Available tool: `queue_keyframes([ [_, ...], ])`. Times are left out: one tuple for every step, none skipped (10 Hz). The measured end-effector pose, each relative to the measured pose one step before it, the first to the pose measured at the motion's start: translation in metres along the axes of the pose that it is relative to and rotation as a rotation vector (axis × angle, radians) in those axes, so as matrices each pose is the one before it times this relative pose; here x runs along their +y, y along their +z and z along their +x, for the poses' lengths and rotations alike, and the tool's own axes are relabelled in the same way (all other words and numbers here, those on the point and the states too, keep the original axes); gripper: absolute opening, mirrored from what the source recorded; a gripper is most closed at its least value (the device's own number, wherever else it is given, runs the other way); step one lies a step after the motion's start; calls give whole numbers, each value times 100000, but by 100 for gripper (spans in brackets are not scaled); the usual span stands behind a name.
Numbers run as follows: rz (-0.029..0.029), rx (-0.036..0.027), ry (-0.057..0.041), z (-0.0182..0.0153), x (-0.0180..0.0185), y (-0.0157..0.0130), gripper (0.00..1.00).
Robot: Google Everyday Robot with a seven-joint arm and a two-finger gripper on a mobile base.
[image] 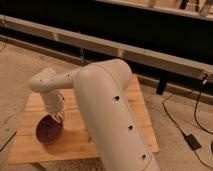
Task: Drag the ceramic bowl in a circle
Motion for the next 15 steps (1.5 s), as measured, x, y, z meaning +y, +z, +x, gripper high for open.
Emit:
queue_keyframes([
  [1035,1571,2189,760,-1307,130,0],
  [761,1067,2467,430,-1303,104,0],
  [637,587,3020,104,-1509,54,0],
  [578,329,2698,-151,-1348,81,0],
  [585,168,2054,-266,-1069,74,0],
  [819,45,2478,-508,-1286,93,0],
  [1039,-395,1804,-683,-995,-14,0],
  [1230,-226,1181,-842,-952,35,0],
  [1112,-364,719,-782,-474,-36,0],
  [989,-393,532,-1314,-155,-160,0],
  [598,-581,-45,-949,246,-213,0],
  [573,-730,-651,-1322,695,-330,0],
  [-93,-499,-589,-730,605,-232,0],
  [-423,-716,-1326,-1260,1404,-382,0],
  [-512,-377,-1124,-753,1081,-203,0],
])
